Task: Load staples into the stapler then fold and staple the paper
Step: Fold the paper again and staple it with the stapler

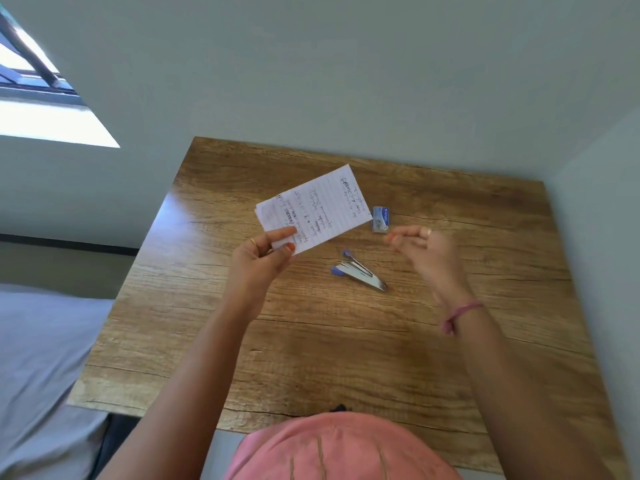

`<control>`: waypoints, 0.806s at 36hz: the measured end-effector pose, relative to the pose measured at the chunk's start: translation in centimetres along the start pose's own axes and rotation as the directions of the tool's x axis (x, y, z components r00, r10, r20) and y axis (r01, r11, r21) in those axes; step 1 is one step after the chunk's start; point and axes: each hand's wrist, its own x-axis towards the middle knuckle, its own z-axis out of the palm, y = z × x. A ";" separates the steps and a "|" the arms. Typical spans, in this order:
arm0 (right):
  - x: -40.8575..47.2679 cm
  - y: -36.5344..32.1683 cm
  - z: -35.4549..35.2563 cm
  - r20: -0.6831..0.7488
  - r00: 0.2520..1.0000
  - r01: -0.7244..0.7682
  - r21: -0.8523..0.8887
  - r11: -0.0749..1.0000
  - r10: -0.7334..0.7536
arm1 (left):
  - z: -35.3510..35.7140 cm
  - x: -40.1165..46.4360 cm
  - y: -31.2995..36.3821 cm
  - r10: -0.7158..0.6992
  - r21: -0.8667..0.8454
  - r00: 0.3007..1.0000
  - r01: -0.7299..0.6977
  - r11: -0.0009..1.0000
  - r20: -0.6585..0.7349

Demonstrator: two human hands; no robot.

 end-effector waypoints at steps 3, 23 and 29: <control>-0.8 0.4 1.6 0.217 0.975 0.104 -0.265 0.959 -0.046 | 0.0 0.0 0.0 0.006 -0.001 1.000 -0.006 1.000 0.023; -2.3 1.3 3.4 0.482 0.872 -0.420 0.649 0.634 0.084 | 1.1 -0.5 0.0 0.047 -0.067 0.999 -0.046 0.997 0.020; -2.3 0.2 3.9 0.474 0.880 -0.396 0.694 0.601 0.032 | 1.7 -0.7 0.0 0.053 0.010 0.998 -0.054 0.999 0.026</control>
